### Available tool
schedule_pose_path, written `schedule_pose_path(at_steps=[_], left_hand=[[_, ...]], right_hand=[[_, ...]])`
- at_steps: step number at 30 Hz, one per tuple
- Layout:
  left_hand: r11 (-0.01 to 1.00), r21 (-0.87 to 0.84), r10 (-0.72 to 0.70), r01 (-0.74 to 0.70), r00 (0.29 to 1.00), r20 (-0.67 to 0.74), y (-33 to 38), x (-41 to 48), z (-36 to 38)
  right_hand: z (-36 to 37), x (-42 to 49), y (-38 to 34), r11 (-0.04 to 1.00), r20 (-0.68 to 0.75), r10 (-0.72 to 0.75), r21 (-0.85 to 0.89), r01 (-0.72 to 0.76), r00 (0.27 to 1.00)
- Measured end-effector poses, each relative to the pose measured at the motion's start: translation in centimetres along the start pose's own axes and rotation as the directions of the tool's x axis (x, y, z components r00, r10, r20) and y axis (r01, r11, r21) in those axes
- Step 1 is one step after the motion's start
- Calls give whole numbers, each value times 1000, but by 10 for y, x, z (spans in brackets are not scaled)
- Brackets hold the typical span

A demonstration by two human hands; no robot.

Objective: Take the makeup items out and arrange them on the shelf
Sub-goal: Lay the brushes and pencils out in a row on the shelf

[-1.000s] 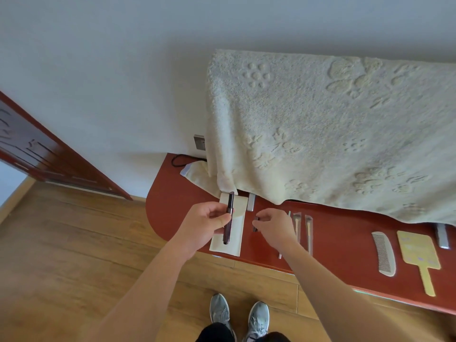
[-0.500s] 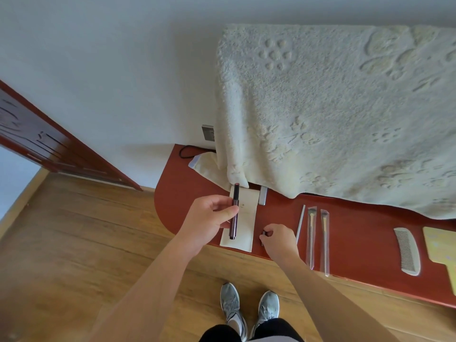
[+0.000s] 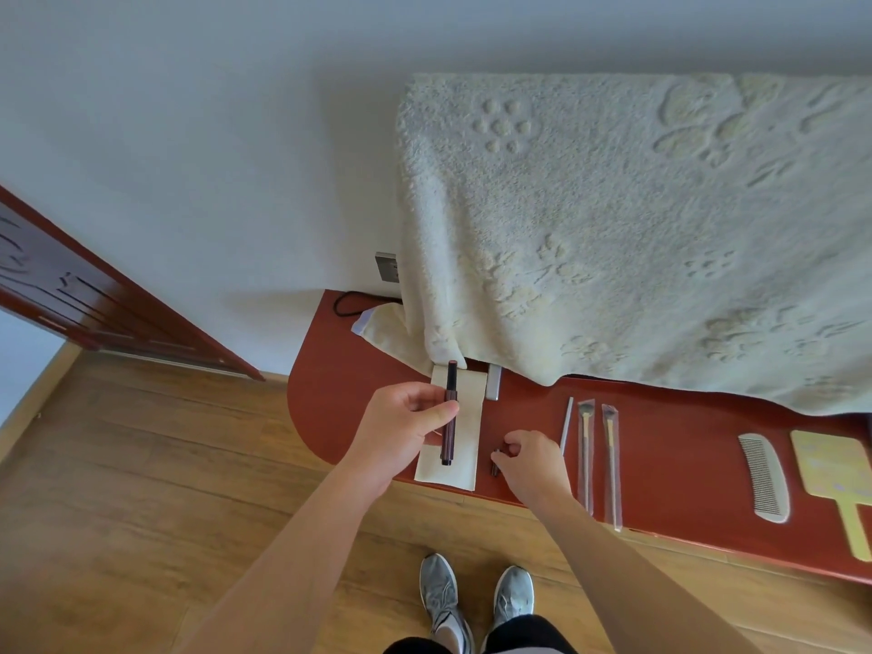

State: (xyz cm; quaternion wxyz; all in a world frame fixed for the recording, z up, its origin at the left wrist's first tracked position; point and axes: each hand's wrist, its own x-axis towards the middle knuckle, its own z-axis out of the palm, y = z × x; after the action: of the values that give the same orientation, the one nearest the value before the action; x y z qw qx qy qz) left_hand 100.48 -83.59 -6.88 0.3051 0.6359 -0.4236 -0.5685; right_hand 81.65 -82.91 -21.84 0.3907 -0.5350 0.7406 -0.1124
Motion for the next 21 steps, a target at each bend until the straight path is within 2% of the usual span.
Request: schedule_pose_path(at_steps=[7, 13, 17, 21], left_hand=[[999, 30, -22, 22, 1000, -2, 2, 14, 28], [997, 62, -53, 52, 999, 4, 0, 23, 62], [992, 92, -91, 91, 996, 2, -5, 31, 80], [985, 132, -112, 112, 994, -7, -10, 39, 95]], right_hand=[[-47, -8, 22, 996, -28, -53, -77, 51, 998], [-97, -11, 65, 969, -122, -4, -247, -26, 993], [-117, -11, 94, 942, -72, 62, -326, -82, 996], [-124, -9, 113, 909, 15, 71, -412, -58, 997]])
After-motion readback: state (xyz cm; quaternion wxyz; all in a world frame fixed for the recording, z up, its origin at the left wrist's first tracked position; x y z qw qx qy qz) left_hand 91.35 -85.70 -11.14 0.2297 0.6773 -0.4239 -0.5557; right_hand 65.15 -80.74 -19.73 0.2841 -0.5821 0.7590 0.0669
